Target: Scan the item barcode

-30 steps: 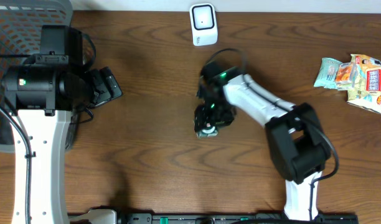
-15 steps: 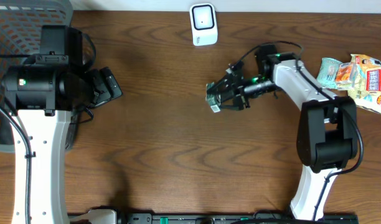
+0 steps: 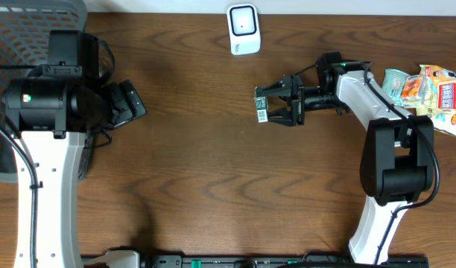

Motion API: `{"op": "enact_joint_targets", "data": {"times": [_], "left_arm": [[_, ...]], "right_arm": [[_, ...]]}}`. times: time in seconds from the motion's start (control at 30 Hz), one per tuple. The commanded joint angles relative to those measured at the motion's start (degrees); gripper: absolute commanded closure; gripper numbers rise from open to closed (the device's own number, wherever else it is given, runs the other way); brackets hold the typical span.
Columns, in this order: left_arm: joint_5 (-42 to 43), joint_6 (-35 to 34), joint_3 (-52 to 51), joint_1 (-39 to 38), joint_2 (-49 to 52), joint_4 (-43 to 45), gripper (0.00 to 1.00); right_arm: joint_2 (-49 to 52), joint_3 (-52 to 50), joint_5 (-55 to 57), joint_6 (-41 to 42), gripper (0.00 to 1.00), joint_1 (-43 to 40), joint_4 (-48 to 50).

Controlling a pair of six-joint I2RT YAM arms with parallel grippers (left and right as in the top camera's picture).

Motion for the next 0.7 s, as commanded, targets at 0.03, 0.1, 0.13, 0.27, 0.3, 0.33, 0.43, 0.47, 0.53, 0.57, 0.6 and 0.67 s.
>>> {"op": "enact_joint_targets", "data": {"times": [0.03, 0.1, 0.13, 0.27, 0.3, 0.33, 0.43, 0.47, 0.53, 0.57, 0.6, 0.67], "left_arm": [[-0.5, -0.2, -0.1, 0.3, 0.2, -0.1, 0.02], [-0.5, -0.2, -0.1, 0.3, 0.2, -0.1, 0.02], [-0.5, -0.2, -0.1, 0.3, 0.2, -0.1, 0.02], [-0.5, -0.2, -0.1, 0.3, 0.2, -0.1, 0.02], [-0.5, -0.2, -0.1, 0.3, 0.2, -0.1, 0.02], [-0.5, -0.2, -0.1, 0.3, 0.2, -0.1, 0.02], [-0.5, -0.2, -0.1, 0.3, 0.2, -0.1, 0.02], [-0.5, -0.2, -0.1, 0.3, 0.2, -0.1, 0.02], [-0.5, -0.2, -0.1, 0.3, 0.2, -0.1, 0.02], [-0.5, -0.2, -0.1, 0.3, 0.2, -0.1, 0.02], [-0.5, -0.2, -0.1, 0.3, 0.2, -0.1, 0.02], [-0.5, -0.2, -0.1, 0.3, 0.2, -0.1, 0.02]], "right_arm": [[-1.3, 1.1, -2.9, 4.1, 0.44, -0.3, 0.0], [-1.3, 1.1, -2.9, 4.1, 0.43, -0.3, 0.0], [-1.3, 1.1, -2.9, 4.2, 0.43, -0.3, 0.0], [-1.3, 1.1, -2.8, 4.2, 0.46, -0.3, 0.2], [-1.3, 1.1, -2.8, 4.2, 0.46, -0.3, 0.2], [-1.3, 1.1, -2.8, 4.2, 0.46, -0.3, 0.2], [-1.3, 1.1, -2.4, 4.2, 0.46, -0.3, 0.2], [-1.3, 1.1, -2.0, 4.2, 0.46, -0.3, 0.2], [-1.3, 1.1, -1.6, 4.1, 0.46, -0.3, 0.2], [-1.3, 1.1, -1.4, 4.1, 0.46, -0.3, 0.2], [-1.3, 1.1, -1.2, 4.1, 0.46, -0.3, 0.2], [-1.3, 1.1, -1.1, 4.1, 0.46, -0.3, 0.4]]}}
